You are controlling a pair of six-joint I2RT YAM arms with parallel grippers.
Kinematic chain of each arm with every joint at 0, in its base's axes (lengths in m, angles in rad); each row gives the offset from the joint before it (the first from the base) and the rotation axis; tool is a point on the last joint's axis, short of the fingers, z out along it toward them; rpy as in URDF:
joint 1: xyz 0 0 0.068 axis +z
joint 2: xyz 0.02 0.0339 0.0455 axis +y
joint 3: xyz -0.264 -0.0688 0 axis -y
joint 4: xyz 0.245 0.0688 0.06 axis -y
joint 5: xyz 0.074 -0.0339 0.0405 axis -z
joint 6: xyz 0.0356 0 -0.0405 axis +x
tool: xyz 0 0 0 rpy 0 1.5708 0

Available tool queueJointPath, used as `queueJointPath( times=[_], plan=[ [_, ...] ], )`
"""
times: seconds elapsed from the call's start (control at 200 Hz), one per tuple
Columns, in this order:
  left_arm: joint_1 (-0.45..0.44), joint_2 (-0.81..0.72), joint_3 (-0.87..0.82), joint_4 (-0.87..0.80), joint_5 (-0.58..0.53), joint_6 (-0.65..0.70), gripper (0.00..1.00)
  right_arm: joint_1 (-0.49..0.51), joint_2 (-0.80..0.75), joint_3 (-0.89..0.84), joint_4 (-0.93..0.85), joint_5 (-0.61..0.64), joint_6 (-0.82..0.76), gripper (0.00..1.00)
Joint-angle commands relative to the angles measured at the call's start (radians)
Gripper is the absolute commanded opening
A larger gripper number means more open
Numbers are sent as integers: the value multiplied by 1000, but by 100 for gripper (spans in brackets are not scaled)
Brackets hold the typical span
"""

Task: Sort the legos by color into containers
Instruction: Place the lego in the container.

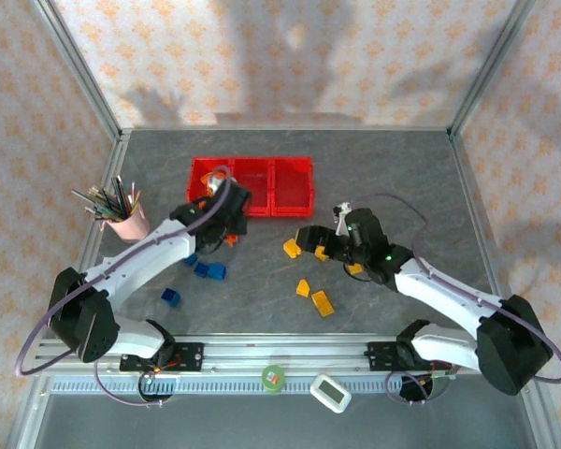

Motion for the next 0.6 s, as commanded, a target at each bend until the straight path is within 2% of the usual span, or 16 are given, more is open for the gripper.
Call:
queueJointPath(
  times=[0.0,0.19,0.415,0.596],
  plan=[
    [105,83,102,44,-41,60,29,-4,28,55,73,12,-4,100],
    [244,300,269,116,-29,81,28,-4,70,83,76,55,-18,100],
    [317,568,505,76,-62,91,29,-7,90,103,59,72,-35,100],
    [324,649,582,44,-81,116,50,-16,93,109,53,68,-39,100]
  ],
)
